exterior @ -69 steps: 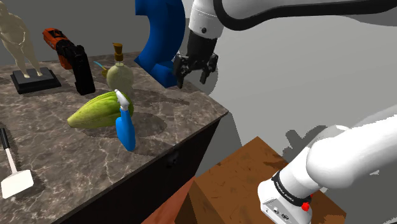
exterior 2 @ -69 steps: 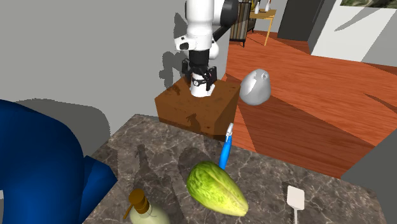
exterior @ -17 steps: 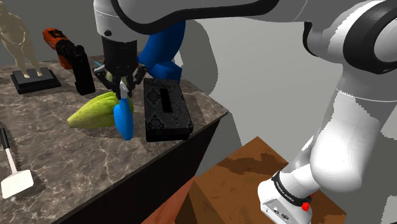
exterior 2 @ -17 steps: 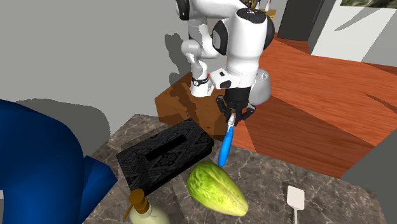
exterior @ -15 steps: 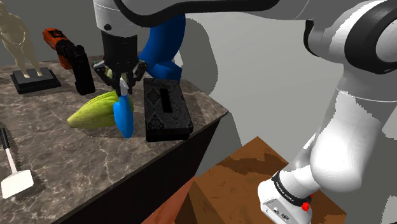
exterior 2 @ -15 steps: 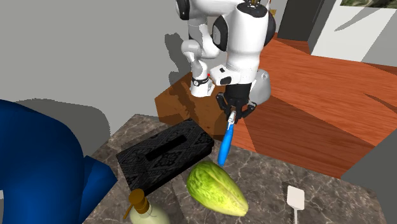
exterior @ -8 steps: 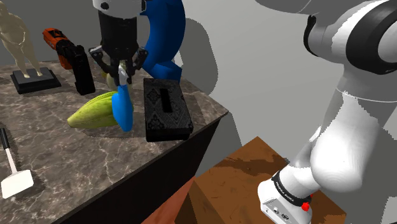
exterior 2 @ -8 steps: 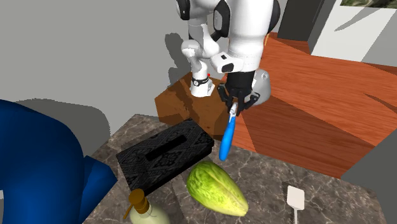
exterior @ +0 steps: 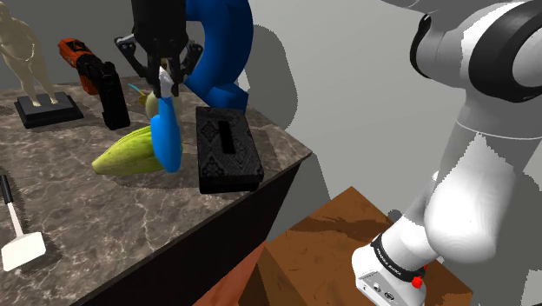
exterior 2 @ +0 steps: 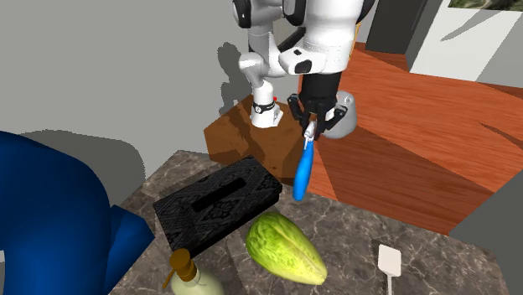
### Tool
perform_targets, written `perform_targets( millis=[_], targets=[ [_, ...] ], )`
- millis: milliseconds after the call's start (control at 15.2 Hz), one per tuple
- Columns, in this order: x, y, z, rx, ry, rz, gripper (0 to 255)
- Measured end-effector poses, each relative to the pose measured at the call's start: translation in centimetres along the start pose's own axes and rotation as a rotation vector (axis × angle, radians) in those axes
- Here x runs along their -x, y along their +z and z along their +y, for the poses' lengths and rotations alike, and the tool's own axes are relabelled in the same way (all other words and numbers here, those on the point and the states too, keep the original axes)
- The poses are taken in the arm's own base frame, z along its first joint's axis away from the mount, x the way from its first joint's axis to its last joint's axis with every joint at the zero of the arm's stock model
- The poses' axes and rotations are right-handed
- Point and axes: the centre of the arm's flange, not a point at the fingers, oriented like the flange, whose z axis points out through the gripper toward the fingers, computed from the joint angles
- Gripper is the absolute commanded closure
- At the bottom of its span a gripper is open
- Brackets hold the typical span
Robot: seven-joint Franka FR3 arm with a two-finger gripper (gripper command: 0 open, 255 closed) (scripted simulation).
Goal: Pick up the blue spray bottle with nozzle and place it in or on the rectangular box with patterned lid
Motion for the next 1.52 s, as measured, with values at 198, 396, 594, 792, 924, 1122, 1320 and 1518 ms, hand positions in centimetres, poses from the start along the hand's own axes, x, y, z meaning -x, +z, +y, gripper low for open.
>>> perform_targets(
  millis=[198,396,594,792,924,1122,1320,1518],
  targets=[
    [0.1,-1.6,0.0,0.0,0.0,0.0,255],
    [0.0,-2.7,0.7,0.0,0.0,0.0,255],
    [-0.8,-4.2,3.6,0.0,0.0,0.0,255],
    [-1.1,-5.7,7.3,0.001,0.001,0.0,255],
    [-1.9,-6.7,9.7,0.0,0.001,0.0,255],
    [-2.6,-7.8,13.5,0.0,0.002,0.0,255],
    [-2.9,-9.5,17.2,0.0,0.002,0.0,255],
    [-3.8,-10.9,20.5,0.0,0.001,0.0,255]
  ],
)
